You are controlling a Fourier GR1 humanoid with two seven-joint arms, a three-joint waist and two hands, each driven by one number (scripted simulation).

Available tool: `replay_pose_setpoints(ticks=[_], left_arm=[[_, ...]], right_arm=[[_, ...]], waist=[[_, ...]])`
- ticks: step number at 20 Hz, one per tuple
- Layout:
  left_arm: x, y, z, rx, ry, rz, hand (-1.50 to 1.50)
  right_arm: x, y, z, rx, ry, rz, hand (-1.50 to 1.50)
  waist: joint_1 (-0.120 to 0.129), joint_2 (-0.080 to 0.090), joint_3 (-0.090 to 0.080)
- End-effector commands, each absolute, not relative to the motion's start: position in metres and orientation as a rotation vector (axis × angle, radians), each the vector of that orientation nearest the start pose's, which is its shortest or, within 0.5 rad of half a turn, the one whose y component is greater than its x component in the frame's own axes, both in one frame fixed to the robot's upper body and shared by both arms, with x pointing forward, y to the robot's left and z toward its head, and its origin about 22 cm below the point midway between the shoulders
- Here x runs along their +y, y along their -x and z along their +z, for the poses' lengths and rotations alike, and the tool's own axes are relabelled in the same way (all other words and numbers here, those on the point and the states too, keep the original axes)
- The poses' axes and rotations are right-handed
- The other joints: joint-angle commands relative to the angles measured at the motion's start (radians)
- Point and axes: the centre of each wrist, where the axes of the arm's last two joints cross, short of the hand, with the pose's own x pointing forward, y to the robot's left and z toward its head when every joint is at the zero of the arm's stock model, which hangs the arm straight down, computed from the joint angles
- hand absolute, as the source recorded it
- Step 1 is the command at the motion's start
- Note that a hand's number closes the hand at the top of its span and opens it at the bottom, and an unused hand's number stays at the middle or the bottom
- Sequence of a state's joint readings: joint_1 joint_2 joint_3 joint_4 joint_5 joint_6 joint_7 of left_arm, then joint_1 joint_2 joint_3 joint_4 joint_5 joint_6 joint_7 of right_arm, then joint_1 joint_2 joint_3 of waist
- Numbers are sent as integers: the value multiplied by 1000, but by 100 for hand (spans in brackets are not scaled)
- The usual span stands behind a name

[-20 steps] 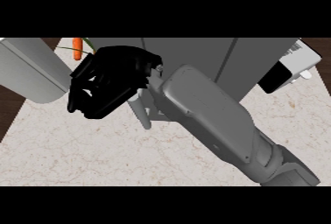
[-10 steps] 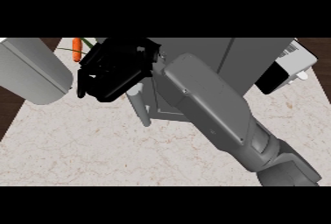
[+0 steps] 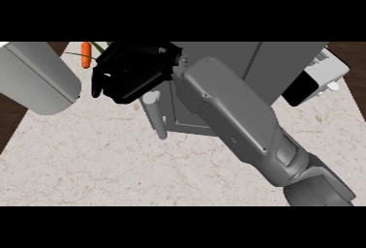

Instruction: Pick up the wine, place it into the cabinet and close the cabinet

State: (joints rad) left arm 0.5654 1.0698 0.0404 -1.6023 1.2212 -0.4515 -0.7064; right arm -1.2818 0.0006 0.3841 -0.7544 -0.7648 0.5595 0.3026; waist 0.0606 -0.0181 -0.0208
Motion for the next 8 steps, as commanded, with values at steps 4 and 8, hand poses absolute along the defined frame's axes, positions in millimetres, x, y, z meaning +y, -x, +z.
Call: replay_pose_setpoints(ticks=[4,8], left_arm=[[460,-125,87,-1885,343,142,-150],[459,-132,92,-1882,356,110,-150]], right_arm=[[-74,-443,208,-1437,-768,744,150],[-59,-439,211,-1460,-783,735,150]], waist=[[-41,31,21],[-37,34,20]])
